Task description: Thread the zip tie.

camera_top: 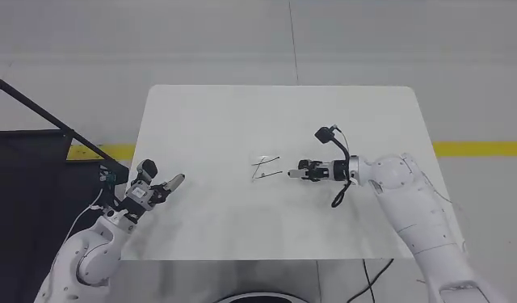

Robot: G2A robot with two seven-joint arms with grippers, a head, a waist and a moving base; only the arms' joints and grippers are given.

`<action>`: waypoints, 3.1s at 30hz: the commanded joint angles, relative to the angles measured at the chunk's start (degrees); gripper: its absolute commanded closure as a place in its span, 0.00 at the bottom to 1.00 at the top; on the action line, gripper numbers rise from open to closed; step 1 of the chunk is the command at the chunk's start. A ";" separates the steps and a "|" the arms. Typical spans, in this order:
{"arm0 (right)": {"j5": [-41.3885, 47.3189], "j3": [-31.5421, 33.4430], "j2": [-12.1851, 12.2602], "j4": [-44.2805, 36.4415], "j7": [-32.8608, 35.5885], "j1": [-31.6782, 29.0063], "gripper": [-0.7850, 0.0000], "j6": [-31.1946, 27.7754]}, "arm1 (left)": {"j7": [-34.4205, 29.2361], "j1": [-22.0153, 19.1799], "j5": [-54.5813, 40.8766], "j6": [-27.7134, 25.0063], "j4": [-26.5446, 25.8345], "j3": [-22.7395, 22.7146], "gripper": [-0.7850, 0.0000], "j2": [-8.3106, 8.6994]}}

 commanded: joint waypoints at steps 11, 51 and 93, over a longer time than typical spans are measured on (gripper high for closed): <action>1.71 -5.53 -1.86 6.10 -0.41 4.74 0.55 1.06 | 0.00 0.00 0.00 0.00 0.00 0.00 0.00 0.00; 4.45 -7.72 -2.60 9.52 -1.15 7.68 1.00 -0.24 | 0.00 0.00 0.00 0.00 0.00 0.00 0.00 0.00; -19.43 -8.08 0.19 -17.21 -9.38 -0.68 0.68 25.47 | 0.00 0.00 0.00 0.00 0.00 0.00 0.00 0.00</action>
